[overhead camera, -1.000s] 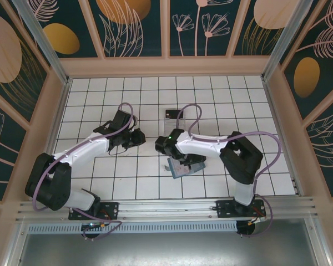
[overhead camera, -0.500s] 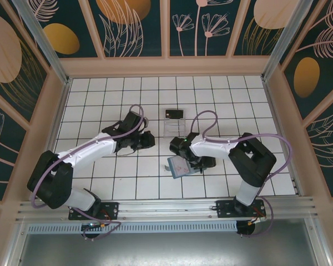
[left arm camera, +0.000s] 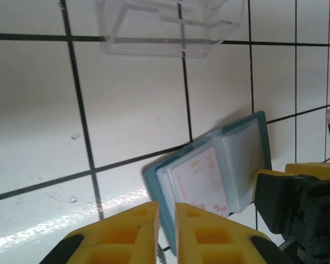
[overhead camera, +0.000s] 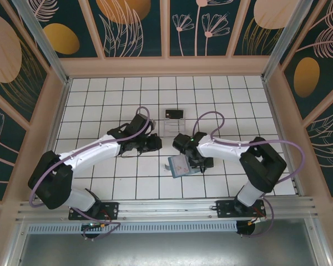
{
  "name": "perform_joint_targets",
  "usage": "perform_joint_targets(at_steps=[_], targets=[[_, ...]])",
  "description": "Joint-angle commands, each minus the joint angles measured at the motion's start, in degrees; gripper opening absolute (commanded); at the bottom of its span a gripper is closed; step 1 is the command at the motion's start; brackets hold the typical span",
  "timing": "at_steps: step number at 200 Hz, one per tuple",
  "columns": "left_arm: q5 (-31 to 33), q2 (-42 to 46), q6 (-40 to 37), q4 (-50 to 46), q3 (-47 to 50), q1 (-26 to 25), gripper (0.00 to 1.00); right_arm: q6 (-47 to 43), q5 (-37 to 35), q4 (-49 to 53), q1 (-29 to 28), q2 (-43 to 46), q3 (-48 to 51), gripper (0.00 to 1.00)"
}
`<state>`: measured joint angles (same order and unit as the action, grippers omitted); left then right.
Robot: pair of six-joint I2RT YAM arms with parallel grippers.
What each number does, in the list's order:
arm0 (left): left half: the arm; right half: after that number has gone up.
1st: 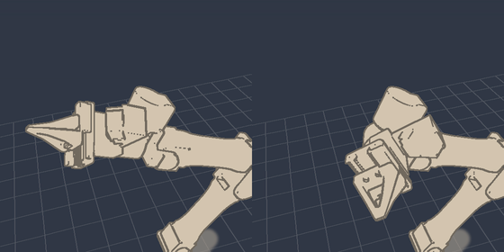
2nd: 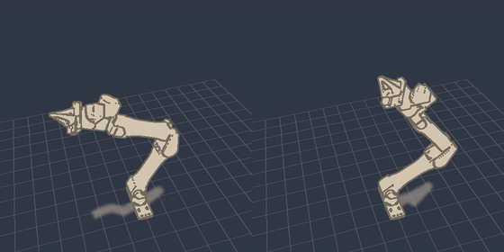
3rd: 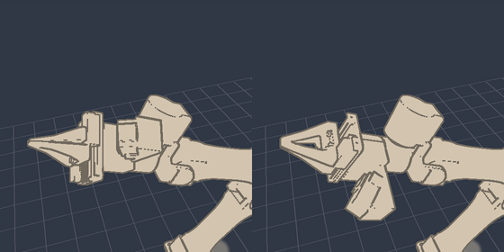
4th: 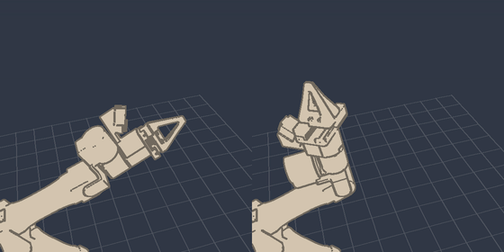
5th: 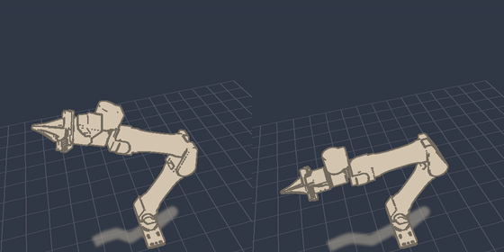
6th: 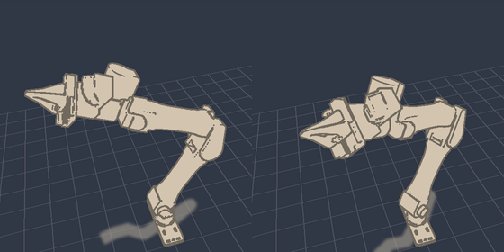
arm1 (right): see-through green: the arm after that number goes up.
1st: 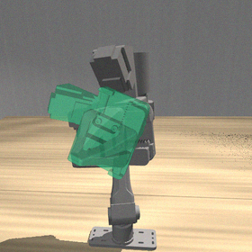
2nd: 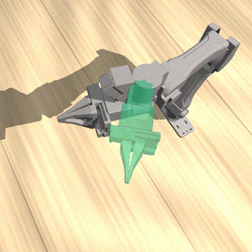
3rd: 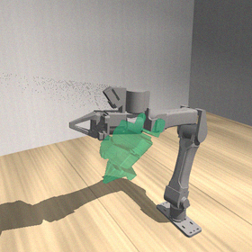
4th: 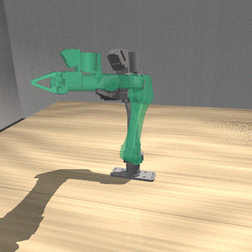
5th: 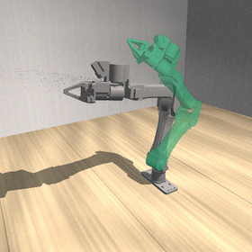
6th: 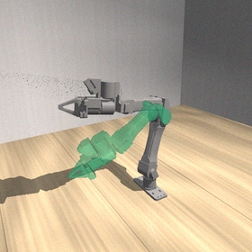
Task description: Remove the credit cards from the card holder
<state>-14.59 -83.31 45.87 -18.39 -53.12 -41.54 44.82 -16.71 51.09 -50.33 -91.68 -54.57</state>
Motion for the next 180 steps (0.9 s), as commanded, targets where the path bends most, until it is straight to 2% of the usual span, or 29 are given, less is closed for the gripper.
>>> perform_joint_targets(at_steps=[1,35,67,80,120,139,180], targets=[[0.1,-0.5,3.3,2.2,-1.2,-2.0,0.17,-2.8,4.7,-2.6,2.1,4.4,-2.2,0.45],[0.4,-2.3,6.1,5.2,-0.8,-5.4,0.16,-7.2,15.5,-10.3,6.4,9.3,-1.3,0.43],[0.3,-4.9,9.0,8.8,-0.7,-8.7,0.15,-10.1,34.0,-21.2,11.9,12.2,3.9,0.38],[-0.3,-6.2,9.9,10.0,-1.0,-9.7,0.14,-10.9,39.1,-25.2,13.9,12.2,6.8,0.34],[-0.2,-9.3,10.9,10.0,-1.5,-11.3,0.13,-13.8,48.0,-33.3,18.7,10.8,14.5,0.24],[-0.3,-11.0,11.1,10.1,-2.0,-11.8,0.13,-15.9,50.9,-35.1,20.6,9.8,15.9,0.23],[-0.3,-14.1,11.7,10.6,-2.0,-12.4,0.13,-18.3,52.2,-36.5,21.1,6.6,17.3,0.20]])
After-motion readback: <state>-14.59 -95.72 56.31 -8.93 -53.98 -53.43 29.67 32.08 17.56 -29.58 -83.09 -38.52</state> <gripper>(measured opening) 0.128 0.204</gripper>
